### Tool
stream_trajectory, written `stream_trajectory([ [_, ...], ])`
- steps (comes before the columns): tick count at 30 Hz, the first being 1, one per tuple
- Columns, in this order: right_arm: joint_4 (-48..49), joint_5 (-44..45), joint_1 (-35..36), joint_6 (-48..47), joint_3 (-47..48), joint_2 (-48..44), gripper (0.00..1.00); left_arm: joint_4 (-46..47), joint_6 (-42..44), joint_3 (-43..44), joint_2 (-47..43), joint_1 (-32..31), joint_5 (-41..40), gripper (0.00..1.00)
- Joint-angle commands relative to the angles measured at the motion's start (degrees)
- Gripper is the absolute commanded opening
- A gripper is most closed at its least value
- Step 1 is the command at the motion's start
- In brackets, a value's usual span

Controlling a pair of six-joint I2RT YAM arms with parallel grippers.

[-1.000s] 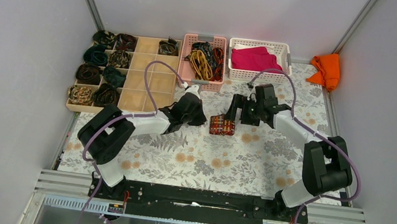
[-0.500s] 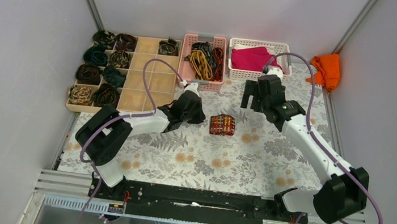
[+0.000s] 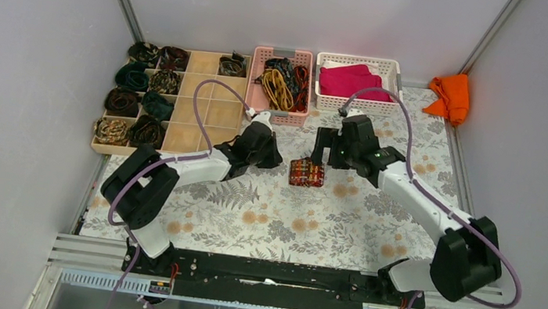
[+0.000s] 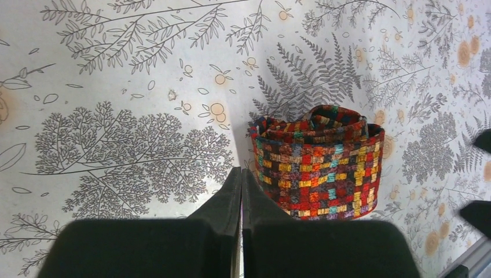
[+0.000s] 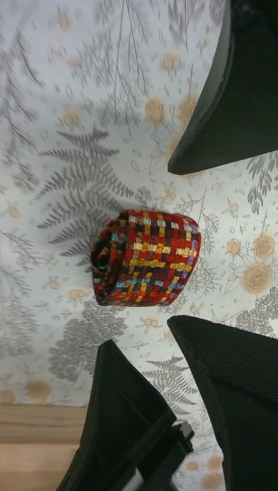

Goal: Roll the ties
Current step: Pick up the tie at the center of the board.

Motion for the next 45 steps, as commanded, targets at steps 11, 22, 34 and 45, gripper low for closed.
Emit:
stream_trajectory([
  [11,3.97,-7.97,0.32,0.03,0.26,11.57,1.00,4.92,-1.16,-0.72,3.63,0.10,4.15,0.01],
  [22,6.39,-10.19,0.15,-1.04,2.60,18.02,1.00,6.35,-1.77,-0.03,6.46,0.10,6.03,0.01],
  [34,9.40,-15.23,0.00,0.15,2.76,19.98,1.00,8.31,-2.88,0.46,9.26,0.02,8.88,0.00],
  [45,8.41,-12.74,-0.06,-0.06,5.68,25.62,1.00,8.83,-3.25,1.11,10.43,-0.20,10.18,0.00],
])
